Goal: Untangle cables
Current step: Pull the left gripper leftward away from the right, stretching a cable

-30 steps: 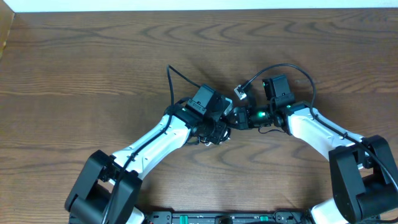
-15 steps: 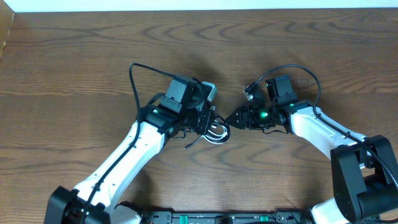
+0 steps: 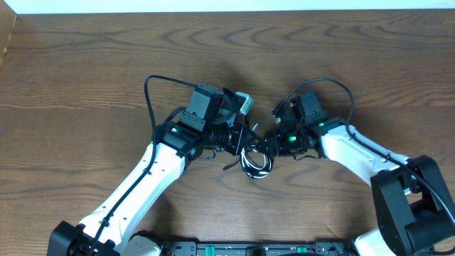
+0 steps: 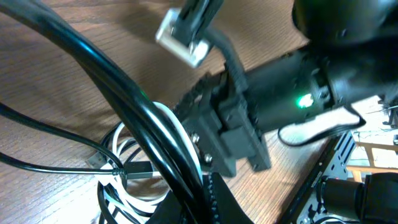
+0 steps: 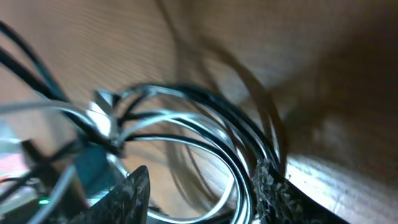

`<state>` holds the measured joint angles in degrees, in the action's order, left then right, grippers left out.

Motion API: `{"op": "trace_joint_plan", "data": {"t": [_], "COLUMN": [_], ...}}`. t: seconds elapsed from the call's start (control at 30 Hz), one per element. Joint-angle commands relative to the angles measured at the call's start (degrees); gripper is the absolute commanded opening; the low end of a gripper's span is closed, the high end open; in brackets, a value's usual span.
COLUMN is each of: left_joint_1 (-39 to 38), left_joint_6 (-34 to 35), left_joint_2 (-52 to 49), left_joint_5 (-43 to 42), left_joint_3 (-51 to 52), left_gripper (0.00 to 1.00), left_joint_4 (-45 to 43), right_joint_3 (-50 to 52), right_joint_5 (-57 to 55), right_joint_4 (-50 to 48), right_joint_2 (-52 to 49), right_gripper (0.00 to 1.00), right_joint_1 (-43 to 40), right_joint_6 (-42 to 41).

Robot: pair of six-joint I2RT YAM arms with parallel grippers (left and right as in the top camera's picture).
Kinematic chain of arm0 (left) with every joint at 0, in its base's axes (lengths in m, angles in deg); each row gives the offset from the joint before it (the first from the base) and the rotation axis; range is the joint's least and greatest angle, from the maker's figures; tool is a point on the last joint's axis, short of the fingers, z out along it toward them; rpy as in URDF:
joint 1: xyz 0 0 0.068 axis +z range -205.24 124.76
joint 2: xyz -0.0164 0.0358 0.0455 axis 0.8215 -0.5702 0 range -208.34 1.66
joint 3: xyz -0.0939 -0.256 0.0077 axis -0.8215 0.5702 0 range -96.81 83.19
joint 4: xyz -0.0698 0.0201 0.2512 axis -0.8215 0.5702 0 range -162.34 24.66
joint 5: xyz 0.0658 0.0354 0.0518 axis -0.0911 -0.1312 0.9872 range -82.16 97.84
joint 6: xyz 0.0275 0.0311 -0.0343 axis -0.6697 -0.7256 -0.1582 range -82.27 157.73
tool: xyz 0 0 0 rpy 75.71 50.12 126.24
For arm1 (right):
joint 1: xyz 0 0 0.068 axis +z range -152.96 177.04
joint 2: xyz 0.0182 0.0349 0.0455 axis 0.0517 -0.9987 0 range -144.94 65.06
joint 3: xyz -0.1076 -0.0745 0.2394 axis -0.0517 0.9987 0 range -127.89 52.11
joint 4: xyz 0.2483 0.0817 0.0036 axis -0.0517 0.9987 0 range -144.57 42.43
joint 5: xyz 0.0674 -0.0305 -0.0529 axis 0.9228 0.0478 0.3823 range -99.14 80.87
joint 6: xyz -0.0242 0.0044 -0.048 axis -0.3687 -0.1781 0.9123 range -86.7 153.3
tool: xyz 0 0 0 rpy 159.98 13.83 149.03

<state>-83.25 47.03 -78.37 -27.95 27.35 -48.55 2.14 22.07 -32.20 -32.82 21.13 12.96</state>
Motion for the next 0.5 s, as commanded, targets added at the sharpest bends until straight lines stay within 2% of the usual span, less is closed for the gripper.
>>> {"op": "trace_joint_plan", "data": {"t": [0.0,0.3,0.47], "left_joint_1": [0.09,0.09,0.09], "left_joint_6": [0.94,0.94,0.94], "left_joint_2": [0.85,0.85,0.85], "left_joint_5": [-1.31,-1.31,-1.29], "left_joint_3": [0.2,0.15,0.15], "left_gripper": [0.08,0.08,0.08], "left_joint_4": [-0.39,-0.39,-0.39], "right_joint_3": [-0.11,0.74,2.25], "right_joint_5": [-7.13,-15.54,-17.7], "right_joint_4": [1.42,2.99,2.86], "right_joint_2": [-0.28,-0.28,-0.28], "right_gripper": [0.49,0.43,0.36], "right_joint_1": [2.1,4.68,4.87], "right_joint_6": [0.48,0.48,0.44]}}
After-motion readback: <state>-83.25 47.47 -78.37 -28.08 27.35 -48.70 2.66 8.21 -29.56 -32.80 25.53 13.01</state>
